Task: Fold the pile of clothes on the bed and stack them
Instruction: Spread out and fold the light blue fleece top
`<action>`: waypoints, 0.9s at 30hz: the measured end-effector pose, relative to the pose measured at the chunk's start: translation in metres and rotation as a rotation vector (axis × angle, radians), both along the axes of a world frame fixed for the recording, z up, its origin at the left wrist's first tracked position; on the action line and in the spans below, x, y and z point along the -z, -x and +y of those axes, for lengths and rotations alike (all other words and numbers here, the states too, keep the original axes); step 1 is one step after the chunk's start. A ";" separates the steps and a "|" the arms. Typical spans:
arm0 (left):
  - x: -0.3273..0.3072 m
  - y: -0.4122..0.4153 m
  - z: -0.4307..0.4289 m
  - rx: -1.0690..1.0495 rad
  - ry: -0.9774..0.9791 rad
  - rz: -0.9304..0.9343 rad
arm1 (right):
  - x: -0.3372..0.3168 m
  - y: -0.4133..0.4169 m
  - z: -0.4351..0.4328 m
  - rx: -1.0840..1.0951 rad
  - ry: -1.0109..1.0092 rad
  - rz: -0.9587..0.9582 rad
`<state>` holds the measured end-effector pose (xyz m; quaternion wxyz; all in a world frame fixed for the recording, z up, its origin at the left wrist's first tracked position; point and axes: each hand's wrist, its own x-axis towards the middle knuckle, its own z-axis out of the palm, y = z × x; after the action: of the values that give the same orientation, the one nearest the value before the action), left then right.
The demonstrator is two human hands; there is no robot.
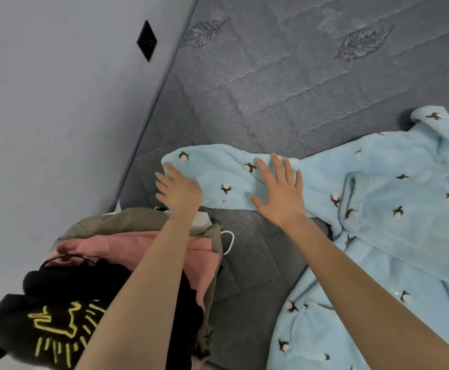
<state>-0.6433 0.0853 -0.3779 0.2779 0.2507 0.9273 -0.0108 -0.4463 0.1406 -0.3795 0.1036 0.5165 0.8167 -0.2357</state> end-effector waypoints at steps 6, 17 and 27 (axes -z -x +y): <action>0.011 0.017 0.003 -0.348 -0.194 -0.184 | -0.001 0.018 -0.010 0.043 0.038 0.109; -0.038 -0.063 0.043 0.018 -0.754 -0.666 | -0.047 0.017 0.012 0.647 0.363 0.773; -0.052 -0.164 0.035 0.426 -0.566 -1.048 | -0.053 -0.082 0.031 1.202 0.581 1.035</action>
<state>-0.4796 0.1203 -0.3261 0.6100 0.4655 0.5646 0.3039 -0.3641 0.1715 -0.3265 -0.2980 0.6427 0.2545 -0.6583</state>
